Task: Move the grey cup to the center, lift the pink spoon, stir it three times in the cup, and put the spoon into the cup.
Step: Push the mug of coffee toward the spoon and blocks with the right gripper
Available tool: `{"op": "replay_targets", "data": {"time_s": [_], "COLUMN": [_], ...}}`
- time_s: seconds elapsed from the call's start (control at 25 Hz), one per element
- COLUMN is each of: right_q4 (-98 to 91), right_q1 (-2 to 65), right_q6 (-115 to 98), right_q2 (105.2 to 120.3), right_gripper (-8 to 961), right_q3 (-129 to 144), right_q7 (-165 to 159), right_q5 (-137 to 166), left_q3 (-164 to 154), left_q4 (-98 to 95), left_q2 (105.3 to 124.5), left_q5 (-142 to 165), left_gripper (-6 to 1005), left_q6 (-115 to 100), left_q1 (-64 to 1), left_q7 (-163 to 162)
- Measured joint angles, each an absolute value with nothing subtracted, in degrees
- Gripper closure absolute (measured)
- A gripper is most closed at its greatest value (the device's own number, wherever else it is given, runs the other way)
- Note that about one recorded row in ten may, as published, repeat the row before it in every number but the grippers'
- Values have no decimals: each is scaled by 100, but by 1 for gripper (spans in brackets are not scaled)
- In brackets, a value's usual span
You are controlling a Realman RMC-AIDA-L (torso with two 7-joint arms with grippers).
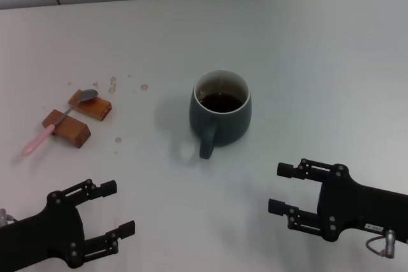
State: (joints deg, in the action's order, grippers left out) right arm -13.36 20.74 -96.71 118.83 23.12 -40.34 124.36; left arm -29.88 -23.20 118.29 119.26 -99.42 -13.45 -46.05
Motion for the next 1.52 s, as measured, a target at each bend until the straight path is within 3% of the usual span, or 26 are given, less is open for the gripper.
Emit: {"op": "replay_targets", "data": {"time_s": [0.12,0.44,0.88,1.52], "right_q4": [-1336,-1336,-1336,-553], "right_q1": [2080,2072,2106,1976], "right_q6": [-9655,-9632,-9604,-8836], "right_q2": [11883,11877,11874,11923], "right_gripper": [301,411,859,932], "right_q3": [2312,2316,2320,956], "right_q7": [-4034,-4050,-4114,-2565], "right_q5": [12436,12437,12558,11071], "left_q3": [-2987,-2972,-2962,-2971], "left_q4": [-2320,-2320,-2320,-2320], "left_q2": [11830,11829,11830,11830], "left_q5": [11926,11926,11919,11890], "left_gripper": [221,221,221,221], "left_q6": [-9944,-9950,-9959,-9962], "left_q1": [-1347,-1358,-1371,-1371], "left_q7": [-4605,-4607,-4621,-4610]}}
